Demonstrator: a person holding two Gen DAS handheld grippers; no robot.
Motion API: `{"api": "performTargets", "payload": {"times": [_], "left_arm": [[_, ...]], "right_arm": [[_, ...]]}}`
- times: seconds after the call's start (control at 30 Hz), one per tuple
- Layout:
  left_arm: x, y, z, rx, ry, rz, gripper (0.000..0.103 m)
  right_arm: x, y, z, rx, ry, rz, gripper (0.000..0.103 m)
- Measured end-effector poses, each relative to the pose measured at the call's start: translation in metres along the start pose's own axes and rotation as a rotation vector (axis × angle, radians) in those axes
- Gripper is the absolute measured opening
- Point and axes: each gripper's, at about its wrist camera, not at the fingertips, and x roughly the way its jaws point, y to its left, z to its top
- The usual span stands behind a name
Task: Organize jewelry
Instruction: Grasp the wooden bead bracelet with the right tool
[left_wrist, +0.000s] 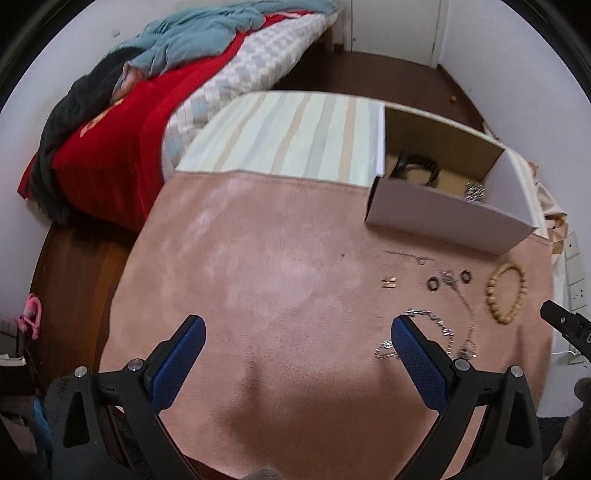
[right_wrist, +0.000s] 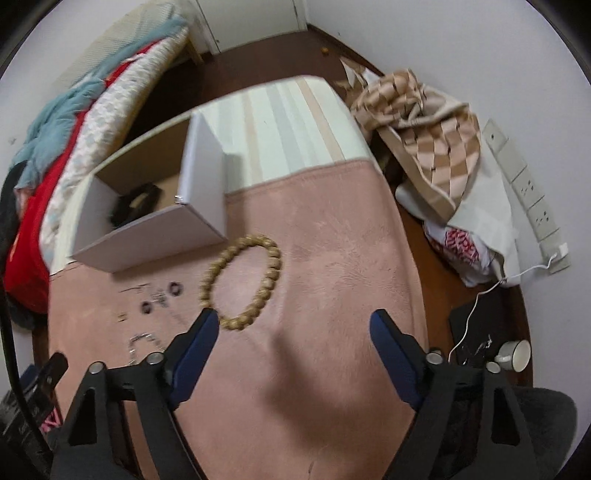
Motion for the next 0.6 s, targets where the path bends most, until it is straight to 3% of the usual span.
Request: {"api": "performTargets", "payload": {"times": [0.17,0.33,0.43,0.47,0.5,0.6], "left_arm": [[0.016,-0.005,-0.001,0.010,0.030,0.009,0.102],[0.028,-0.004,-0.006,0.027,0.061,-0.002,0.102],[0.034,-0.001,-0.011,0.021,0.085,-0.021,0.102],[0.036,-0.001,-0.013,0.015,0.099,-0.038,0.102],[0.036,-0.001,-0.016,0.012,0.109,-0.055,0.102],[0.037,-0.006,-0.026,0.017,0.132,-0.109,0.102]], "right_arm": [[0.031,0.004,0.009,0.005,0.014,0.002,0.077],[0.048,0.022,0.014,-0.048,0.006,-0.039,0.060],[0.047,0.031,0.012,-0.084,-0.012,-0.100,0.035],[0.046,0.033,0.011,-0.094,-0.019,-0.110,0.017],[0.046,0.033,0.010,-0.100,-0.017,-0.107,0.010],[0.041,0.030,0.001,-0.117,-0.005,-0.085,0.010]]}}
